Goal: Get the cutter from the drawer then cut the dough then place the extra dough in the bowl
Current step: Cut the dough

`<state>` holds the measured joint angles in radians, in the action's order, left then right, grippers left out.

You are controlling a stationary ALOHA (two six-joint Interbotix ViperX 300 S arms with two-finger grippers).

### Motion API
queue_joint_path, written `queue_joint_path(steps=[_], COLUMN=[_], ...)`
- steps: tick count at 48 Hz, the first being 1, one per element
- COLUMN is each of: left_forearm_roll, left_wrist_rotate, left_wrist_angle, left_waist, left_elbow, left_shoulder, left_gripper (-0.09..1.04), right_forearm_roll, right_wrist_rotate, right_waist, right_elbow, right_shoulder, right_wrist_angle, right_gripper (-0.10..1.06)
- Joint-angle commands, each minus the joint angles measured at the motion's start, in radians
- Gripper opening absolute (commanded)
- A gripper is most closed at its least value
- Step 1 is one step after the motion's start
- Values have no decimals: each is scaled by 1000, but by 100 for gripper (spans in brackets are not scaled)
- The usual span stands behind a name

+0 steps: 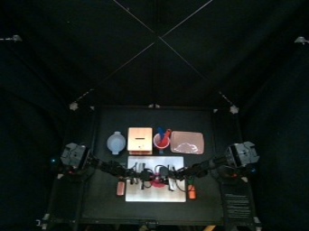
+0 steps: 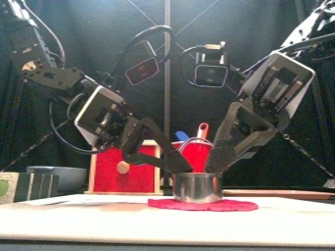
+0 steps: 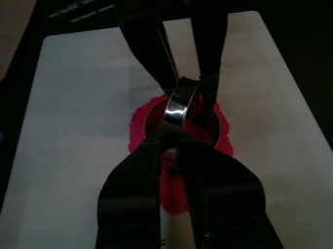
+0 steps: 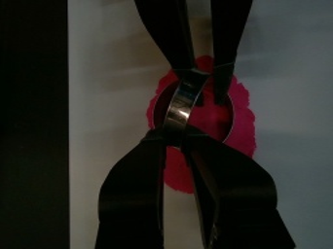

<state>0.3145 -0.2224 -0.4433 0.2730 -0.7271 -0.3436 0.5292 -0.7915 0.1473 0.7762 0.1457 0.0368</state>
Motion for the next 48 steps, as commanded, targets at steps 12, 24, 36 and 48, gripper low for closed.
queue_joint_path(steps=[12,24,36,48], left_forearm_roll=[-2,2,15,17], left_wrist_rotate=[5,5,5,5], left_wrist_angle=[86,84,84,86], left_waist=[86,83,81,81], left_elbow=[-28,-31,-31,-32], left_shoulder=[-28,-32,-38,-51], left_gripper=[47,43,41,41], right_forearm_roll=[0,0,-2,0], right_wrist_rotate=[-8,-8,-8,-8], right_waist=[-63,-61,-60,-60], right_elbow=[21,26,26,25], right_shoulder=[86,91,97,107], right_wrist_angle=[69,64,64,64], right_gripper=[47,47,47,47])
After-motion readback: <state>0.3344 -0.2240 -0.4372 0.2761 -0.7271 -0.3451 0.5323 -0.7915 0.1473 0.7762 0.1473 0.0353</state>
